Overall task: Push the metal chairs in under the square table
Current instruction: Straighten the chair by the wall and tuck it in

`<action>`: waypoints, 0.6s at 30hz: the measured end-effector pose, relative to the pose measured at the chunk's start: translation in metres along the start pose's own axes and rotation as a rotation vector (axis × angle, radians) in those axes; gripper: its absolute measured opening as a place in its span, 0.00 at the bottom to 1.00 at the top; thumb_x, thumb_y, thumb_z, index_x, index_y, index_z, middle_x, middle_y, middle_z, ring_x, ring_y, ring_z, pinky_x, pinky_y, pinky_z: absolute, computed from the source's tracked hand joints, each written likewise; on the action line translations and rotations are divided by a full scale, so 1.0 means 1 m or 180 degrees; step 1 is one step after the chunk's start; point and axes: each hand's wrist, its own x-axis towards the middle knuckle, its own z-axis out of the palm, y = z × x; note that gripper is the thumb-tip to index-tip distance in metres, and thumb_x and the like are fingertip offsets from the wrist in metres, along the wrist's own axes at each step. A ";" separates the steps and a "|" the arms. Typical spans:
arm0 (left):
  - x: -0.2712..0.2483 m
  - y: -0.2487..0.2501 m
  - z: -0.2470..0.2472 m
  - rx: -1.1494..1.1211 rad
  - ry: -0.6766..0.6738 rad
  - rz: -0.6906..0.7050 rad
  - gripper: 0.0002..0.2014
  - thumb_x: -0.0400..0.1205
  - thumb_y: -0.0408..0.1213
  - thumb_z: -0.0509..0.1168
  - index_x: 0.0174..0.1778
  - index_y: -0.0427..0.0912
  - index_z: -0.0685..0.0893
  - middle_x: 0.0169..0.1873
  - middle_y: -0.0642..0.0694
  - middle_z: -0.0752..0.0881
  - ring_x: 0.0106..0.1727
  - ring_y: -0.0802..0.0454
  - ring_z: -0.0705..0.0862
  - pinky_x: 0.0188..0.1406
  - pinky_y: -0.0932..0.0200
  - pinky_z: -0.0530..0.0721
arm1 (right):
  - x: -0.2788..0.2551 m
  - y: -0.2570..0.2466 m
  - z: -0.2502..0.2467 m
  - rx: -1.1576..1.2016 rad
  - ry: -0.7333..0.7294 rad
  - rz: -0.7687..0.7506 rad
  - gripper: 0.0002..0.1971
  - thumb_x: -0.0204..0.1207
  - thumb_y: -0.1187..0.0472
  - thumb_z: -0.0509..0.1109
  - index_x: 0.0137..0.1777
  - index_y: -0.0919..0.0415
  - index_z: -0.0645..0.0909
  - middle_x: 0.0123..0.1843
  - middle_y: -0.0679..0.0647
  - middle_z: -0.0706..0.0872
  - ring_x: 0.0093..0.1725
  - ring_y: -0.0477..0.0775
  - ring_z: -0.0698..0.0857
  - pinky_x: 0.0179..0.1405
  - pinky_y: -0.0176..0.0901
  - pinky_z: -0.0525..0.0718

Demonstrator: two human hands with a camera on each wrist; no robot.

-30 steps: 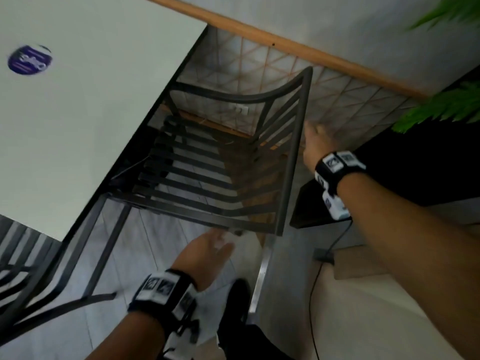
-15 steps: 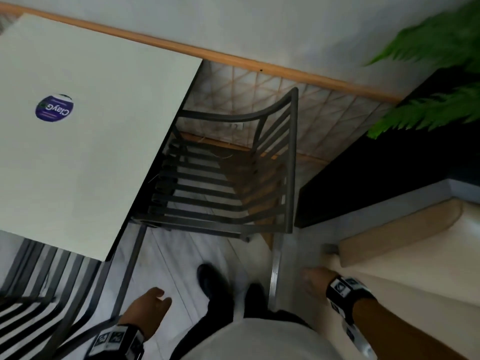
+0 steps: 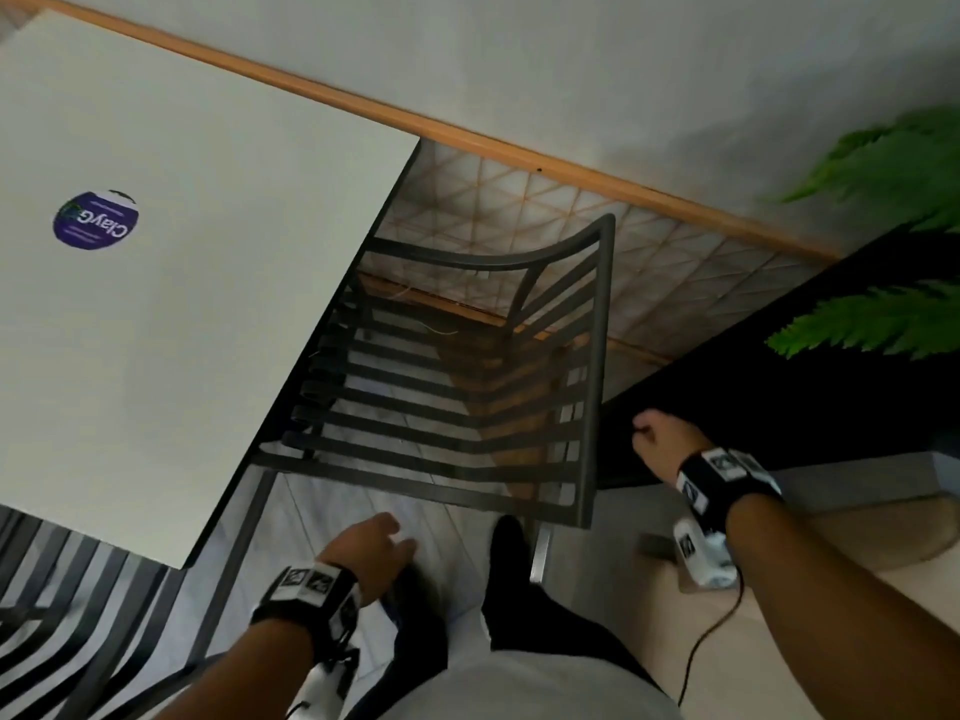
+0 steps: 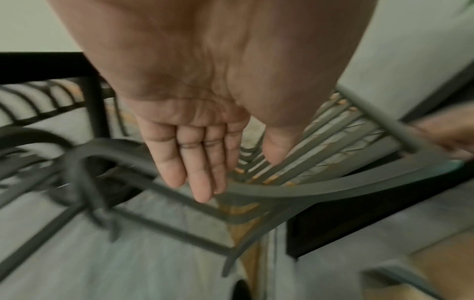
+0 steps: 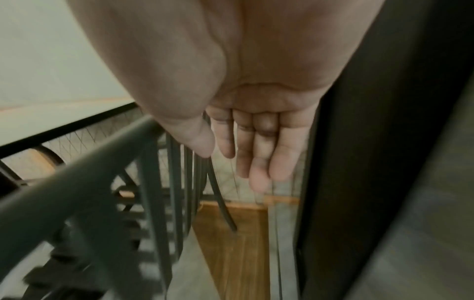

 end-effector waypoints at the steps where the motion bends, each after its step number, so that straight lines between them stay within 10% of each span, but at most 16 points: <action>1: 0.002 0.025 0.001 -0.0033 -0.0072 0.0105 0.29 0.82 0.62 0.62 0.77 0.51 0.75 0.70 0.47 0.84 0.69 0.47 0.83 0.70 0.50 0.81 | 0.019 -0.011 -0.021 0.0010 0.0089 -0.0050 0.20 0.81 0.52 0.63 0.71 0.55 0.75 0.69 0.58 0.82 0.65 0.64 0.82 0.63 0.51 0.81; 7: 0.017 0.168 0.035 -0.0797 -0.0178 0.0420 0.45 0.65 0.78 0.64 0.76 0.59 0.74 0.71 0.53 0.81 0.69 0.45 0.83 0.69 0.52 0.78 | 0.109 -0.080 -0.102 0.0555 0.0186 -0.0034 0.30 0.81 0.44 0.60 0.77 0.59 0.64 0.72 0.61 0.76 0.65 0.66 0.79 0.59 0.56 0.79; 13: 0.047 0.220 0.083 -0.1050 -0.0131 0.0122 0.63 0.51 0.84 0.66 0.83 0.60 0.62 0.76 0.49 0.76 0.74 0.42 0.78 0.72 0.39 0.81 | 0.129 -0.110 -0.117 -0.0104 -0.0044 -0.0113 0.20 0.81 0.42 0.57 0.51 0.60 0.75 0.40 0.57 0.79 0.42 0.60 0.84 0.31 0.45 0.76; 18: 0.056 0.226 0.099 -0.1006 -0.0219 -0.0066 0.50 0.64 0.61 0.71 0.83 0.50 0.63 0.73 0.44 0.77 0.70 0.38 0.80 0.68 0.39 0.84 | 0.162 -0.104 -0.102 0.0354 0.0176 -0.0331 0.19 0.79 0.54 0.63 0.63 0.68 0.79 0.48 0.57 0.77 0.45 0.59 0.80 0.52 0.52 0.86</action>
